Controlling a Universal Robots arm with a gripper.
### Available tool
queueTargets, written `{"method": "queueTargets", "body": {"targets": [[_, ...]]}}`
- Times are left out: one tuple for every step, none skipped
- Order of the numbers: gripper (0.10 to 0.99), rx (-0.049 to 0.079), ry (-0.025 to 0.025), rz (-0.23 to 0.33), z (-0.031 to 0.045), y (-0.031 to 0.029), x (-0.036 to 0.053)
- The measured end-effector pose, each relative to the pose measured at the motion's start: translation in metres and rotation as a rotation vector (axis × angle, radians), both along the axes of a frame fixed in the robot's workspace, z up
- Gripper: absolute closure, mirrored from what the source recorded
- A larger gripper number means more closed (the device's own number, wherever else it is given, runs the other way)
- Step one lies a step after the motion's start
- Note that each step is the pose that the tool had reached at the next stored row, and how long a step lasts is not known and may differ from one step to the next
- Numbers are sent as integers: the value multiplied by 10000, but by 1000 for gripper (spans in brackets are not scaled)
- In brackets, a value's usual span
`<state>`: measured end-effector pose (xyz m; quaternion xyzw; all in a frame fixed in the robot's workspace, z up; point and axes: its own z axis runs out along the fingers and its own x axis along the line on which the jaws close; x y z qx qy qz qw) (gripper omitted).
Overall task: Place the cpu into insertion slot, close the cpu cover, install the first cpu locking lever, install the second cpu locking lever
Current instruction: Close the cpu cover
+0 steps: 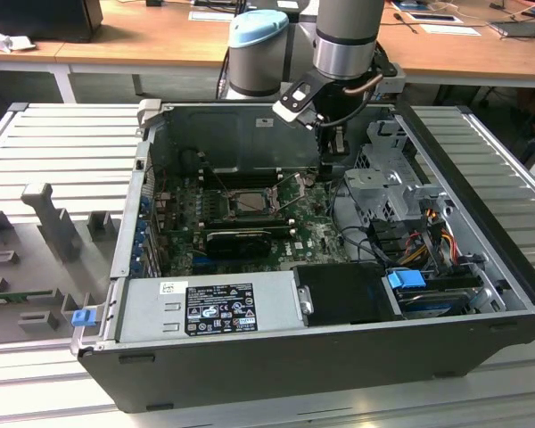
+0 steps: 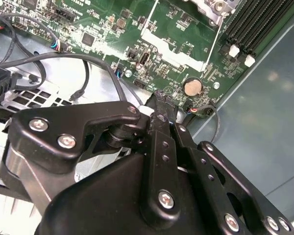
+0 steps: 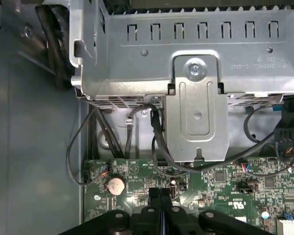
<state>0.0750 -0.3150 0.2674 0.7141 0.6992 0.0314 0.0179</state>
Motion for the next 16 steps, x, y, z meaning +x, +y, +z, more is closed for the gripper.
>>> {"method": "queueTargets", "body": {"targets": [[980,19,11,61,-18,-8,-2],[980,24,31,94,-27,-10,-5],[980,25,44,135,-33,-12,-9],[980,22,47,219,-37,-14,-18],[980,26,47,290,-45,-14,-29],[980,26,49,397,-87,-14,-36],[980,25,51,460,-118,-14,-39],[980,24,58,535,-157,-14,-41],[980,24,66,573,-179,-15,-42],[980,24,75,610,-197,-19,-45],[980,24,95,667,-215,-29,-49],[980,24,122,703,-222,-39,-52],[980,31,205,725,-223,-42,-53],[980,34,312,729,-223,-42,-53],[980,38,452,731,-223,-42,-53],[980,43,606,732,-223,-42,-54]]}}
